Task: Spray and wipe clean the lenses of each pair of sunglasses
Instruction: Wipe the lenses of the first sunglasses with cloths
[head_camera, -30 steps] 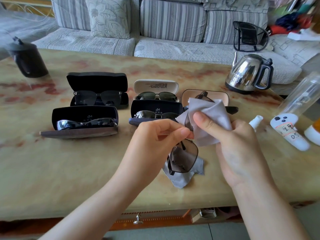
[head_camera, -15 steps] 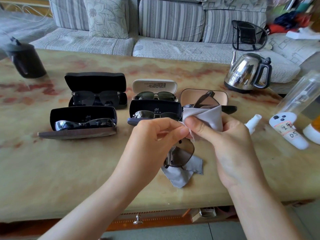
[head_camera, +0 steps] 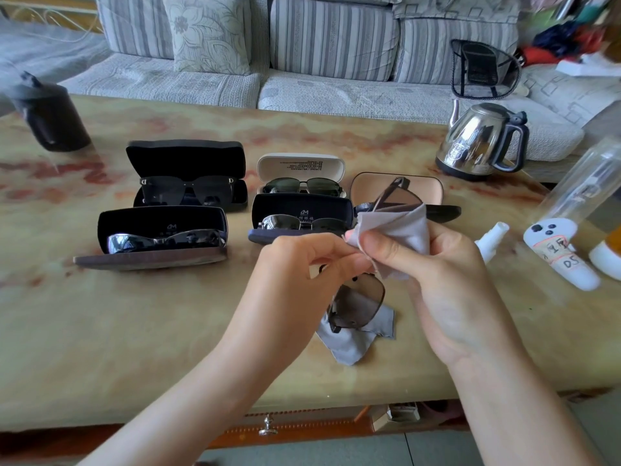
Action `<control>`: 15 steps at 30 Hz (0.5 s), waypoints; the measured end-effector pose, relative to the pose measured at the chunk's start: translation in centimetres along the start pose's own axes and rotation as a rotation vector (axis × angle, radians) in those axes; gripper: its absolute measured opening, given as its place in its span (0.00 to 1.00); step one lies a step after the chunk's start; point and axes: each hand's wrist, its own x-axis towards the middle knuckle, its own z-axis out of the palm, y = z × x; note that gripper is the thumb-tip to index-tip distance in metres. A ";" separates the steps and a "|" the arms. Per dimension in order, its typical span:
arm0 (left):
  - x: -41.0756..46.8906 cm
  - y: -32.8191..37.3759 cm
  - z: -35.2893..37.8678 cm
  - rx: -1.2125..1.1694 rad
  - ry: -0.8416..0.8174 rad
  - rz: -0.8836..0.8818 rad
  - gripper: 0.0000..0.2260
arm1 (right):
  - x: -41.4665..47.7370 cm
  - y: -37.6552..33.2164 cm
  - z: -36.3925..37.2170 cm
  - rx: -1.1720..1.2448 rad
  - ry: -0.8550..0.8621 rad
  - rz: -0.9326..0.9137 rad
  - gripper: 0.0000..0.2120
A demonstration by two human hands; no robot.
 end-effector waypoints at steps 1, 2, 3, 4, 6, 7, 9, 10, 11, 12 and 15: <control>0.0 0.1 0.1 0.022 -0.012 0.007 0.07 | 0.0 0.0 0.2 0.014 0.029 0.003 0.09; -0.1 0.1 0.2 0.032 -0.021 0.010 0.06 | 0.0 -0.1 0.3 0.018 0.056 0.010 0.09; -0.1 0.1 0.3 0.031 -0.026 0.009 0.05 | 0.0 -0.1 0.4 0.018 0.073 0.021 0.09; -0.1 0.1 0.3 0.027 -0.027 0.006 0.04 | 0.1 -0.2 0.4 0.020 0.079 0.030 0.09; -0.1 0.1 0.2 0.011 -0.035 -0.007 0.05 | 0.4 -0.3 0.4 0.055 0.092 0.034 0.07; -0.1 0.2 0.2 0.008 -0.042 -0.013 0.05 | 0.6 -0.4 0.3 0.087 0.108 0.024 0.07; -0.2 0.2 0.3 0.015 -0.060 -0.017 0.06 | 0.9 -0.5 0.0 0.146 0.135 0.002 0.08; -0.3 0.2 0.4 0.021 -0.062 -0.012 0.06 | 1.0 -0.5 0.0 0.172 0.135 -0.002 0.08; -0.3 0.2 0.5 0.029 -0.056 -0.007 0.06 | 1.1 -0.6 0.0 0.196 0.135 0.000 0.07; -0.4 0.2 0.6 0.037 -0.046 -0.004 0.06 | 1.1 -0.6 0.0 0.216 0.141 0.004 0.06; -0.4 0.2 0.5 0.027 -0.018 0.002 0.07 | 1.0 -0.4 0.2 0.208 0.178 0.002 0.07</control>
